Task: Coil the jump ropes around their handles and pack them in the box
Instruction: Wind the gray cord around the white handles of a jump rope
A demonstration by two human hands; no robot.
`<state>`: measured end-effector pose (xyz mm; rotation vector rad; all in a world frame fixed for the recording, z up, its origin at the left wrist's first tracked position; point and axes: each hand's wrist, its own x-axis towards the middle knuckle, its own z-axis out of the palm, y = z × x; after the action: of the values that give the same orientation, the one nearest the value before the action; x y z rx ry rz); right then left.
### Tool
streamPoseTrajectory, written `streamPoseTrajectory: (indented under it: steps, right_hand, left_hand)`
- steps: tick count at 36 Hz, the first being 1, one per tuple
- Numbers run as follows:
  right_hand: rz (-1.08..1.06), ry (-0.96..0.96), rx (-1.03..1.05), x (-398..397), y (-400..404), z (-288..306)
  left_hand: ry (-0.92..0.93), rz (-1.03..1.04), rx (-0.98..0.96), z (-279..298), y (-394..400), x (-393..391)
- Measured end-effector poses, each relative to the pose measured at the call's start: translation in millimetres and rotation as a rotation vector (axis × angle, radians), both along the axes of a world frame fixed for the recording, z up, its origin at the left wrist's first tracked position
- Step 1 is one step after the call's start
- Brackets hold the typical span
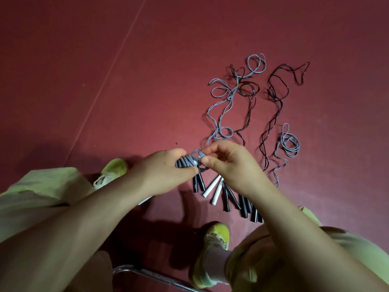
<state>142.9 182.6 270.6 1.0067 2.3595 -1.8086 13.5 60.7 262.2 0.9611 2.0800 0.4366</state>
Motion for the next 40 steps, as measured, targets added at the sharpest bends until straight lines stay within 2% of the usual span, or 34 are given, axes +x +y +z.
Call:
streamPoseTrajectory:
  steps: [4, 7, 12, 17, 21, 31, 40]
  right_hand:
    - [0.062, -0.074, 0.236, 0.0, -4.5, -5.9]
    - [0.046, -0.066, 0.245, -1.3, -4.6, -7.0]
    - [-0.033, -0.009, 0.063, -3.3, -3.3, -4.6]
    - [-0.289, 0.117, -0.382, -2.8, 4.1, -4.1]
    - [-0.393, 0.212, -0.626, -5.3, 5.1, -1.0]
    - [-0.301, 0.076, -0.4, -2.7, 11.5, -4.5]
    - [-0.28, 0.071, -0.559, -1.8, 13.8, 2.3]
  left_hand:
    - [0.079, -0.046, 0.009, -4.0, 0.2, 3.3]
    - [0.094, -0.042, 0.03, -5.2, -0.8, 2.4]
    - [0.017, -0.023, 0.08, -1.2, 1.0, 1.4]
    - [-0.39, 0.219, 0.175, 3.0, 5.8, -2.6]
    - [-0.503, 0.25, 0.198, 4.4, 6.7, -2.2]
    - [-0.533, 0.234, 0.251, 4.7, 3.7, -3.9]
    - [-0.52, 0.13, 0.364, 13.6, -1.0, -2.6]
